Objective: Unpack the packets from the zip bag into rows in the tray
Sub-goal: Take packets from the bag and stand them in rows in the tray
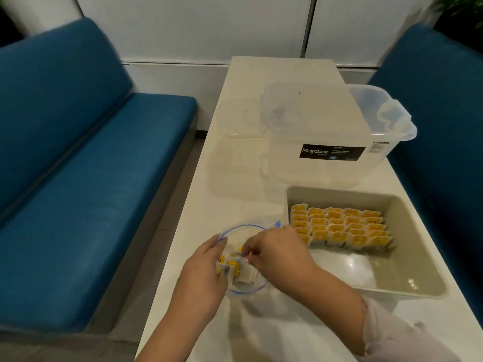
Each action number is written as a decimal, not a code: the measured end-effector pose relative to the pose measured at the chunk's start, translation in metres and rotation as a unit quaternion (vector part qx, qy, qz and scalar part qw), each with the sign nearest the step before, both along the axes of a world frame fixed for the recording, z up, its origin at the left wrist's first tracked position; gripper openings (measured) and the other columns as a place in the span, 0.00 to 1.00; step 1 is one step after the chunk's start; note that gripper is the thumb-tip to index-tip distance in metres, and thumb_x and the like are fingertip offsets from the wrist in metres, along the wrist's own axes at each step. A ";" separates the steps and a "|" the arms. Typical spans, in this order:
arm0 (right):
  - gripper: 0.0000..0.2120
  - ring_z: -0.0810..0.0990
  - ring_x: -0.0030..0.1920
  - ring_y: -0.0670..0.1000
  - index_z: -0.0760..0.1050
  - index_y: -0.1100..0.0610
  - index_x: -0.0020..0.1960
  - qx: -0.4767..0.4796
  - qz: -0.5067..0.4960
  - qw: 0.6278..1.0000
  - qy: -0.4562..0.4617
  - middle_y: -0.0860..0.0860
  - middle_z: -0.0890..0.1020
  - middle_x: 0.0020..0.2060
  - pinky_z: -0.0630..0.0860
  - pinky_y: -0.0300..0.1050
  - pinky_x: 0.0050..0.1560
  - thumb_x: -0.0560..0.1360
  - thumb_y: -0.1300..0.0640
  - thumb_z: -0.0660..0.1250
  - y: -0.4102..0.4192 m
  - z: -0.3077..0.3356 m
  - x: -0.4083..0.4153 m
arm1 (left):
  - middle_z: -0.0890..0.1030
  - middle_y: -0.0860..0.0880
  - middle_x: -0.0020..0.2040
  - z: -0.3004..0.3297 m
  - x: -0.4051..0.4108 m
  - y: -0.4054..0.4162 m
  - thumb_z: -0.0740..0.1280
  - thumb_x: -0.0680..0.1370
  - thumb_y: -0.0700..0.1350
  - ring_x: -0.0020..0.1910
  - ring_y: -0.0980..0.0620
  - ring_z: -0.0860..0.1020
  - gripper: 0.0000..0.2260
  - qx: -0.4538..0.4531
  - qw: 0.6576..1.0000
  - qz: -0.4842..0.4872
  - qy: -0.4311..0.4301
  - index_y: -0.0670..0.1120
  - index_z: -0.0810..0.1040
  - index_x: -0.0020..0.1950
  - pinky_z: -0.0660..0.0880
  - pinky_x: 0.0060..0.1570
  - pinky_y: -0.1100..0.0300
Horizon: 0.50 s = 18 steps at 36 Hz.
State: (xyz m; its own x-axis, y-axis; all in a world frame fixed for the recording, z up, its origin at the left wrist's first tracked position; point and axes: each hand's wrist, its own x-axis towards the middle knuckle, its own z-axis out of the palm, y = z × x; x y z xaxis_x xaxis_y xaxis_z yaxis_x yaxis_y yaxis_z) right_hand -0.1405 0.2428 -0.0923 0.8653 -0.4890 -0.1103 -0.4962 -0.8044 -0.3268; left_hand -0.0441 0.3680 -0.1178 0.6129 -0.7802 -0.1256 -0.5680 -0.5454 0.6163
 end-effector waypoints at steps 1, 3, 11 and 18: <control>0.12 0.78 0.55 0.50 0.79 0.46 0.58 -0.013 0.021 0.999 0.025 0.48 0.83 0.51 0.62 0.44 0.57 0.77 0.49 0.62 0.007 -0.004 0.006 | 0.64 0.60 0.72 -0.001 0.000 0.003 0.62 0.72 0.32 0.69 0.62 0.64 0.28 -0.001 1.000 0.000 0.004 0.53 0.68 0.70 0.53 0.59 0.79; 0.12 0.78 0.55 0.54 0.78 0.48 0.58 -0.040 0.044 0.995 0.079 0.51 0.83 0.52 0.63 0.47 0.59 0.78 0.50 0.60 0.020 -0.013 0.018 | 0.64 0.60 0.72 -0.005 -0.001 0.008 0.63 0.72 0.33 0.69 0.63 0.64 0.29 -0.005 1.000 -0.005 0.000 0.54 0.68 0.71 0.55 0.61 0.77; 0.10 0.77 0.55 0.56 0.75 0.56 0.55 -0.052 0.029 0.982 0.181 0.54 0.80 0.53 0.66 0.51 0.60 0.77 0.56 0.60 0.048 -0.033 0.041 | 0.61 0.60 0.73 -0.009 0.002 0.020 0.62 0.75 0.37 0.71 0.62 0.61 0.27 -0.015 0.999 -0.028 -0.004 0.54 0.63 0.73 0.57 0.64 0.73; 0.07 0.79 0.50 0.57 0.76 0.55 0.50 0.006 0.002 0.994 0.111 0.53 0.82 0.47 0.68 0.48 0.52 0.74 0.59 0.61 0.049 -0.034 0.039 | 0.62 0.59 0.72 -0.012 0.006 0.023 0.62 0.74 0.37 0.70 0.61 0.62 0.29 -0.005 0.999 -0.053 -0.006 0.52 0.61 0.74 0.58 0.59 0.74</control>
State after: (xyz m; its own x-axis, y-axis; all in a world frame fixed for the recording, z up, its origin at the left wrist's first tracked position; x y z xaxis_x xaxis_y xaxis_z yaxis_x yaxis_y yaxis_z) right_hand -0.1020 0.2921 -0.1263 0.8213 -0.4830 -0.3037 -0.5536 -0.8035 -0.2191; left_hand -0.0382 0.3911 -0.1299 0.5282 -0.8420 -0.1099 -0.6303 -0.4755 0.6137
